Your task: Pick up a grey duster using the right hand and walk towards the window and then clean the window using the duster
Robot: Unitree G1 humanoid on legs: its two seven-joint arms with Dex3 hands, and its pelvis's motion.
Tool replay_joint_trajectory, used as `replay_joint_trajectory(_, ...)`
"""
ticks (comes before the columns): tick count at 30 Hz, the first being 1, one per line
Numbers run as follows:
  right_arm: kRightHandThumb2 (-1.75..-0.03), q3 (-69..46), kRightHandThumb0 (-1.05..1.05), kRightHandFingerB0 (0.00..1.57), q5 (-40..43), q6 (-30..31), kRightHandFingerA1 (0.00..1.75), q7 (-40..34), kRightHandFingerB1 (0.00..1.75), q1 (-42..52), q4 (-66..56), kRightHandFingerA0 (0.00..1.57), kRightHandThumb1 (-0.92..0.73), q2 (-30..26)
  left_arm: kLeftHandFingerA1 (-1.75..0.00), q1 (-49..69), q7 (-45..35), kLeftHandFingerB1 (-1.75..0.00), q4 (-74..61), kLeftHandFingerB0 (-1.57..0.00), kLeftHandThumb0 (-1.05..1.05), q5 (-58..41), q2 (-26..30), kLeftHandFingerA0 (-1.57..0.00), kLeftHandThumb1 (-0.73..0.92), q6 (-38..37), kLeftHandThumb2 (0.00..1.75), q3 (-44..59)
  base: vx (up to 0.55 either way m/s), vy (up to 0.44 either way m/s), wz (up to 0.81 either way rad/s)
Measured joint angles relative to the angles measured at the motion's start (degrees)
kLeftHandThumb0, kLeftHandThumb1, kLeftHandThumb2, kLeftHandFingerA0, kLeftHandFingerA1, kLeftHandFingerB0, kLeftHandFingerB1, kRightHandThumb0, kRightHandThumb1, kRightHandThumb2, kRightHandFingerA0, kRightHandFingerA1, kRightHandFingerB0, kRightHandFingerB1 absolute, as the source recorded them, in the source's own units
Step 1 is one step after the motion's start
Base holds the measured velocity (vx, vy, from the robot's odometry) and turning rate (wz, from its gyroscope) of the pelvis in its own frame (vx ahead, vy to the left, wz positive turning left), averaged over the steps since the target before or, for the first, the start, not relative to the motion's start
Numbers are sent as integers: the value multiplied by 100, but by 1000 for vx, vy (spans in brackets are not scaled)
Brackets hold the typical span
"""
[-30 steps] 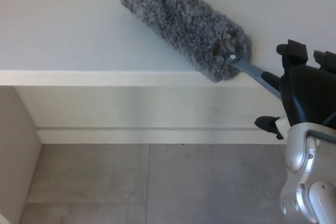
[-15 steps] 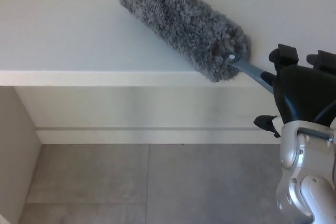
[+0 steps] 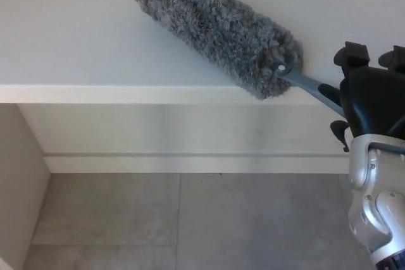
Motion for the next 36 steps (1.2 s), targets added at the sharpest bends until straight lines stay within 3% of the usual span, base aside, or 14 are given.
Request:
replay_joint_trajectory(5, -132, 22, -6, 40, 178, -126, 103, -272, 80, 1, 177, 43, 15, -107, -116, -19, -2, -91, 172, -83, 9, 1, 41, -97, 59, -35, 103, -11, 0, 0, 0)
replay_joint_trajectory(11, -113, 178, -21, 35, 308, -151, 102, -412, 83, 1, 349, 47, 4, -190, -118, 20, 2, -95, 98, -86, 11, 4, 48, -102, 55, -144, 110, -72, 0, 0, 0)
replay_joint_trajectory(12, -112, 237, -13, 57, 309, -130, 88, -411, 68, 1, 408, 77, -1, -201, -117, 43, 1, -92, 36, -83, 10, 4, 43, -96, 57, -144, 109, -92, 0, 0, 0)
replay_joint_trajectory(14, -118, 286, -8, 59, 323, -110, 92, -416, 65, 1, 474, 95, -3, -222, -116, 85, 3, -93, -41, -84, 12, 10, 39, -97, 57, -144, 114, -129, 0, 0, 0)
replay_joint_trajectory(17, -118, 245, -8, 59, 448, -162, 92, -478, 65, 2, 604, 95, -3, -250, -116, 173, 8, -93, -92, -84, 12, 32, 38, -97, 57, -144, 114, -207, 0, 0, 0)
replay_joint_trajectory(18, -138, 232, -24, 70, 493, -180, 124, -510, 72, 2, 630, 156, 0, -265, -117, 200, 10, -93, -105, -83, 12, 37, 38, -94, 56, -144, 109, -227, 0, 0, 0)
replay_joint_trajectory(20, -138, 200, -24, 70, 580, -243, 124, -596, 72, 2, 674, 156, 0, -292, -117, 280, 24, -93, -197, -83, 12, 41, 21, -94, 56, -144, 109, -255, 0, 0, 0)
replay_joint_trajectory(21, -142, 183, -15, 94, 609, -272, 133, -640, 71, 2, 692, 157, 4, -304, -109, 318, 38, -89, -245, -81, 13, 41, 15, -93, 54, -144, 107, -261, 0, 0, 0)
replay_joint_trajectory(25, -142, 37, -15, 94, 844, -451, 133, -812, 71, -9, 700, 157, 4, -322, -109, 391, 95, -89, -332, -81, 13, 38, 2, -93, 54, -144, 107, -278, 0, 0, 0)
replay_joint_trajectory(26, -91, -5, -37, 114, 936, -511, 116, -857, 73, -17, 698, 157, -15, -322, -113, 392, 108, -92, -346, -84, 13, 37, -2, -96, 55, -144, 111, -284, 0, 0, 0)
replay_joint_trajectory(27, -83, -17, -34, 108, 979, -532, 129, -872, 89, -21, 694, 152, -10, -321, -119, 392, 112, -94, -350, -85, 10, 37, -3, -98, 57, -144, 109, -287, 0, 0, 0)
replay_joint_trajectory(34, -81, 86, -31, 108, 1141, -473, 130, -807, 91, -123, 604, 152, -11, -283, -121, 386, 106, -96, -282, -86, 9, 18, -74, -97, 56, -145, 110, -306, 0, 0, 0)
replay_joint_trajectory(35, -100, 101, -27, 128, 1154, -457, 121, -807, 82, -129, 604, 157, -10, -283, -116, 387, 104, -92, -274, -81, 9, 17, -82, -91, 56, -145, 111, -306, 0, 0, 0)
replay_joint_trajectory(36, -103, 134, -30, 126, 1163, -430, 121, -807, 86, -139, 607, 156, -12, -284, -111, 414, 93, -91, -272, -82, 10, 21, -86, -93, 54, -155, 111, -332, 0, 0, 0)
